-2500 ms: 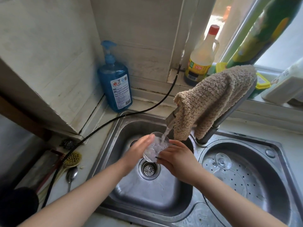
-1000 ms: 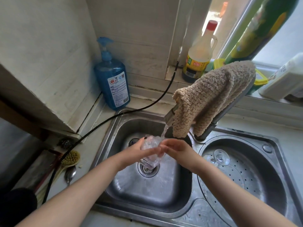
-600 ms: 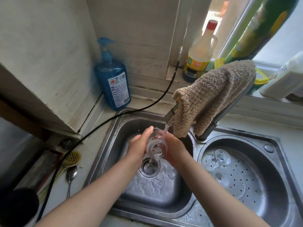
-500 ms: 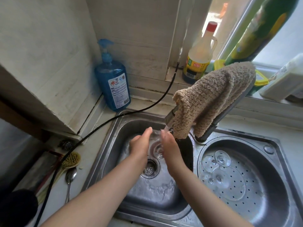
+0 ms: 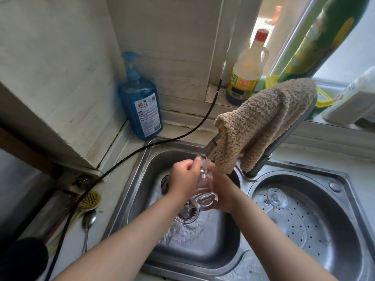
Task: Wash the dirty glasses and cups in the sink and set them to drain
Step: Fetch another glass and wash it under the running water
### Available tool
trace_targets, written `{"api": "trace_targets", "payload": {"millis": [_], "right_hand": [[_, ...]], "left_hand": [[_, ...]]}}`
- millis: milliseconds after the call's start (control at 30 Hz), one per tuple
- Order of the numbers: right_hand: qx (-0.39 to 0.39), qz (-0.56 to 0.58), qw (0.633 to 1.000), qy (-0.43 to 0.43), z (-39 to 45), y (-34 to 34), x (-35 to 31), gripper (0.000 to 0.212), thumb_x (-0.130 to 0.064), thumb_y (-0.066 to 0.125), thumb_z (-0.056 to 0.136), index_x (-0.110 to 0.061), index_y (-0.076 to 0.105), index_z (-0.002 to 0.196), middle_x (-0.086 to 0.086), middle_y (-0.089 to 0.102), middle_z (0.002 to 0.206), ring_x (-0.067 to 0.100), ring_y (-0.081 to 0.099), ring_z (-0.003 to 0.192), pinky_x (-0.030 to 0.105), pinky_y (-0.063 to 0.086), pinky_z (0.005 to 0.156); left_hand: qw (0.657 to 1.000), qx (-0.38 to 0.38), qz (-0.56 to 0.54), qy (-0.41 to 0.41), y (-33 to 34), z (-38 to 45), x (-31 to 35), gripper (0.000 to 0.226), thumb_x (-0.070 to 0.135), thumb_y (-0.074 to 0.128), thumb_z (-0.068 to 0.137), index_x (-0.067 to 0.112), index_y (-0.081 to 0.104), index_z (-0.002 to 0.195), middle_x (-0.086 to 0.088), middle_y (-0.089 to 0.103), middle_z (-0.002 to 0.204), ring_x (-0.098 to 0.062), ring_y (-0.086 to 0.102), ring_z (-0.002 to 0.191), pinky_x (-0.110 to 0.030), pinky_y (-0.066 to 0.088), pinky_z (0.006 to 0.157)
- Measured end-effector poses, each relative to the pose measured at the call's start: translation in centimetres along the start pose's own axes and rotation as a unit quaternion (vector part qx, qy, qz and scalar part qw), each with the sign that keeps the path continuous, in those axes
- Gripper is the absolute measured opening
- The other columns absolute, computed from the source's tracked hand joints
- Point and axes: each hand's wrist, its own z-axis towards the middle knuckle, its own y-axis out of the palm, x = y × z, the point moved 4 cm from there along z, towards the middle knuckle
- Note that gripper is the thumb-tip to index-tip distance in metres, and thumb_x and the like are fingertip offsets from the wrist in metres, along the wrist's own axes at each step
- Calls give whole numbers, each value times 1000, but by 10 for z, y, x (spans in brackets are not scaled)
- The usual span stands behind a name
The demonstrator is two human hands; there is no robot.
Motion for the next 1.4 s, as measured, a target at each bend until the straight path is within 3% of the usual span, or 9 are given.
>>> {"api": "trace_targets", "payload": {"millis": [167,300,467,700,967,1100,1200,1333,1400], "right_hand": [[1,189,982,-2,-9,10,6,46,-33,32,100,3,60,94,11,60,65,18,60,48,25,51,47],[200,24,955,-217,1,-3,-1,28,-14,45,97,3,55,117,6,61,85,14,60,70,26,49,62],[207,-180,862,-426,-11,3,9,39,-47,46,77,-12,58,91,2,61,84,16,61,77,31,48,70],[119,-641,525,-547,-24,12,9,36,-50,50,92,-20,69,88,-10,69,86,7,61,89,28,43,95],[77,-644,702,-295,-10,-3,-24,22,-41,55,92,-26,71,95,-6,69,92,13,62,88,30,46,83],[47,-586,774,-236,-8,5,-25,19,-33,53,93,-22,65,84,-6,64,83,13,62,83,31,49,85],[27,-552,796,-247,-15,16,-18,27,-30,43,98,-13,64,94,4,68,92,15,65,85,37,52,86],[-21,-614,719,-324,-34,15,-8,23,-28,45,95,-17,65,99,-2,68,93,13,61,87,31,44,92],[-47,-705,594,-385,-38,1,-10,17,-33,49,89,-24,63,91,-10,66,89,8,60,92,29,38,101]], "left_hand": [[1000,-11,-19,20,0,-1,8,46,41,53,85,-3,54,71,-15,55,63,-25,54,59,-40,48,62],[981,-29,-120,-151,11,-14,5,45,48,34,100,11,61,97,-5,65,78,-18,59,71,-33,47,69],[880,-148,-278,-356,14,-29,-14,69,57,22,97,2,61,81,-11,65,54,-22,61,38,-23,49,40],[934,-139,-189,-271,-7,-4,-21,56,50,35,96,4,60,79,-13,63,76,-21,58,59,-29,45,62],[978,-207,-31,-22,-8,-20,-19,68,62,46,87,27,36,145,7,41,148,-8,37,136,-33,30,113],[950,-189,206,139,-5,-26,-28,102,42,65,67,30,8,150,8,27,154,-7,30,139,-24,31,110],[946,-96,246,190,-3,-22,-26,104,31,79,60,26,26,148,4,47,139,-14,50,123,-28,44,100],[970,-90,172,149,-9,-13,-28,83,48,68,54,36,40,130,13,53,122,-2,55,111,-10,41,91],[969,-122,168,135,-12,-9,-30,85,50,75,49,40,38,125,17,52,122,1,53,113,-16,45,94]]}}
